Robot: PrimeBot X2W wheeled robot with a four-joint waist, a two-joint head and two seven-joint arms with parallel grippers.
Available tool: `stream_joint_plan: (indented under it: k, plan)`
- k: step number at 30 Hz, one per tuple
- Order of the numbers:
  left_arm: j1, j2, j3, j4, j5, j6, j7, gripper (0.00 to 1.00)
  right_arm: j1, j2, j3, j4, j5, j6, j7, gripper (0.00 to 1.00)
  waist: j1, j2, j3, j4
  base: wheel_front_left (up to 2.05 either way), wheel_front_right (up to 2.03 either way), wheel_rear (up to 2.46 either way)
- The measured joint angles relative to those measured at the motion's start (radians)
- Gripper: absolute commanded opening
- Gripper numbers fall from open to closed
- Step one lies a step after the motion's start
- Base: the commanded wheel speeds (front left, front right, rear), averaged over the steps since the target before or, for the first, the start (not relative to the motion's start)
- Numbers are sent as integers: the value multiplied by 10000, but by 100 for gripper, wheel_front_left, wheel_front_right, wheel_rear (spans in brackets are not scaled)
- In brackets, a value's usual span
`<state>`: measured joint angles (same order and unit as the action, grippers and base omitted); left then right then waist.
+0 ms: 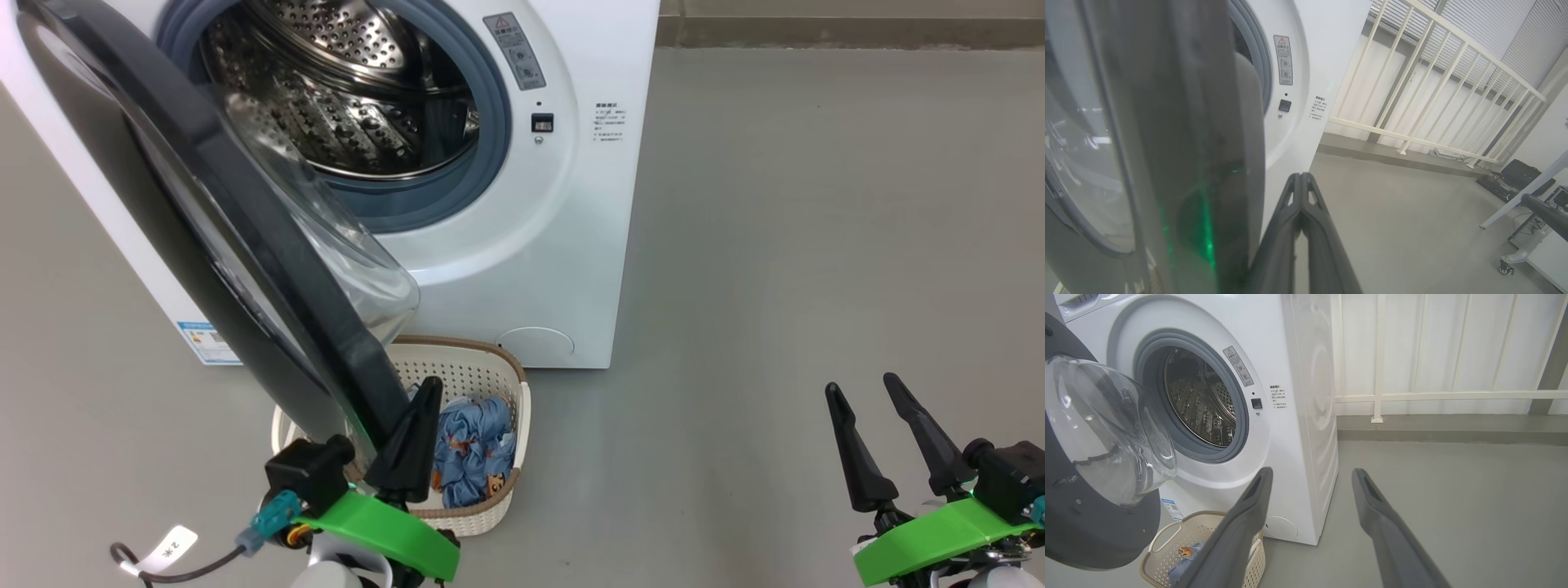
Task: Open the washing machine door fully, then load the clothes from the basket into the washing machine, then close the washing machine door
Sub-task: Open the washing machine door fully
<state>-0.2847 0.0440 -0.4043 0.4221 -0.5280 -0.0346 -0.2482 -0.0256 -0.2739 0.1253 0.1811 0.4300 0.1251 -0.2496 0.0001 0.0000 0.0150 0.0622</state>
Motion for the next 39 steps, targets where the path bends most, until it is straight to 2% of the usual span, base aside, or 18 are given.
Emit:
stream_joint_plan:
  k: [12,22,39]
  plan:
    - [12,-184,257,71,-19,-188,0,0,1,-2,-38,-38,-2,0,0,100,0,0,-17,296,0,0,0]
    - [151,-293,355,25,121,-351,-4,0,2,-4,-94,-79,-2,0,0,100,-1,0,-22,851,0,0,0]
    - [965,-151,719,-543,428,-165,-27,0,181,2,-182,-96,-2,0,0,100,0,0,-135,1885,0,0,0]
